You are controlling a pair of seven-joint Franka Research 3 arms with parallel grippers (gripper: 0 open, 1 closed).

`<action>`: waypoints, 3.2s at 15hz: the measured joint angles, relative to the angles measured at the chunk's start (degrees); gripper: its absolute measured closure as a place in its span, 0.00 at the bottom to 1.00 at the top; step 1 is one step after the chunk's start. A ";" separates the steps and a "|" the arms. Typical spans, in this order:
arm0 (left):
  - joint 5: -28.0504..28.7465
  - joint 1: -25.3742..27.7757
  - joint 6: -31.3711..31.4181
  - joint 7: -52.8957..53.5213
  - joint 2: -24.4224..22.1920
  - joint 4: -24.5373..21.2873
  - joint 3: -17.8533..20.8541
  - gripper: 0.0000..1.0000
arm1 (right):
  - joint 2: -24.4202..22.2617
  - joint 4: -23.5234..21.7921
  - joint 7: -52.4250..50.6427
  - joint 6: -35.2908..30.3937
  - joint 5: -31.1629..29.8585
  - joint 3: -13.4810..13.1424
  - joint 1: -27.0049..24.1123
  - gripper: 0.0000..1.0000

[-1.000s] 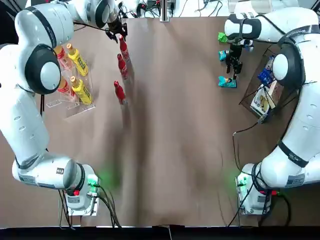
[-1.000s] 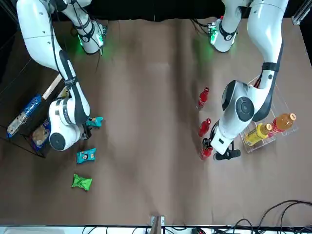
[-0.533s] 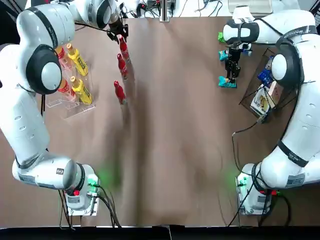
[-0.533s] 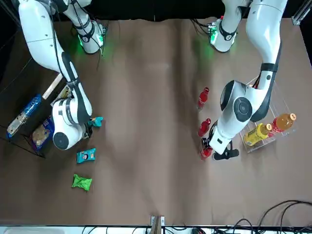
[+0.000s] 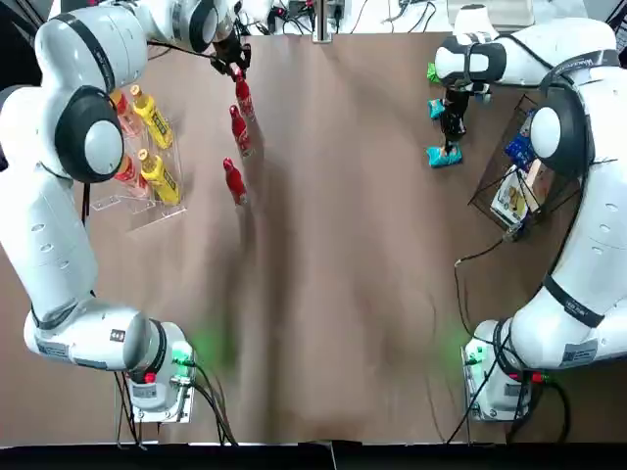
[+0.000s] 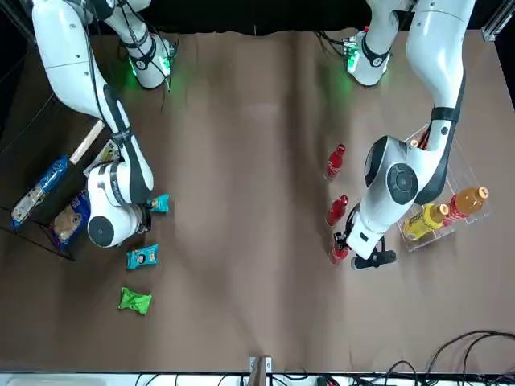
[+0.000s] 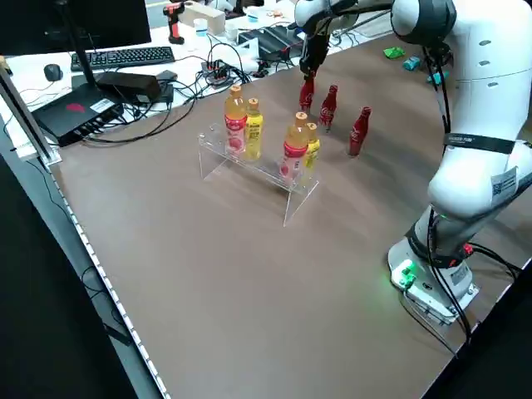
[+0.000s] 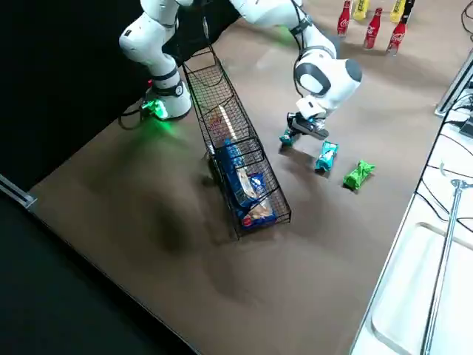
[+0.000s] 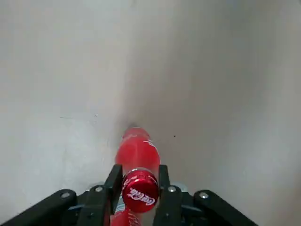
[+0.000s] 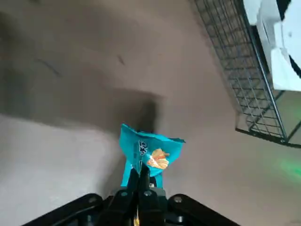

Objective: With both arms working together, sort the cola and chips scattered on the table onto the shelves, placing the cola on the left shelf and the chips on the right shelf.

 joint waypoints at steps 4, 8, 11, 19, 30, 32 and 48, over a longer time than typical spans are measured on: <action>0.35 0.00 -0.04 -0.76 0.07 0.25 0.17 0.68 | -0.76 6.18 -10.59 -6.10 -6.32 0.37 2.50 0.98; 0.69 0.18 -1.03 -0.83 -0.03 0.75 0.50 0.68 | -5.49 11.69 -24.44 -16.47 -8.40 0.34 3.51 0.98; 3.99 1.31 -8.00 -0.83 -2.11 2.24 0.61 0.68 | -12.33 12.79 -34.84 -23.15 -9.70 0.00 3.44 0.98; 6.55 12.19 -31.45 13.14 -17.35 3.47 0.39 0.68 | -29.26 12.84 -53.53 -39.71 -13.24 -0.83 0.03 0.98; 4.79 22.45 -44.04 35.40 -24.50 2.94 0.25 0.68 | -34.90 6.90 -60.43 -41.39 -19.45 -2.48 -10.10 0.98; 4.79 23.91 -45.94 37.47 -25.61 2.75 0.26 0.68 | -34.74 5.61 -60.43 -40.24 -20.02 -2.49 -11.45 0.98; 4.70 34.23 -34.38 46.28 -38.95 -22.60 0.24 0.68 | -31.70 8.11 -59.31 -38.07 -14.78 -1.26 -7.31 0.52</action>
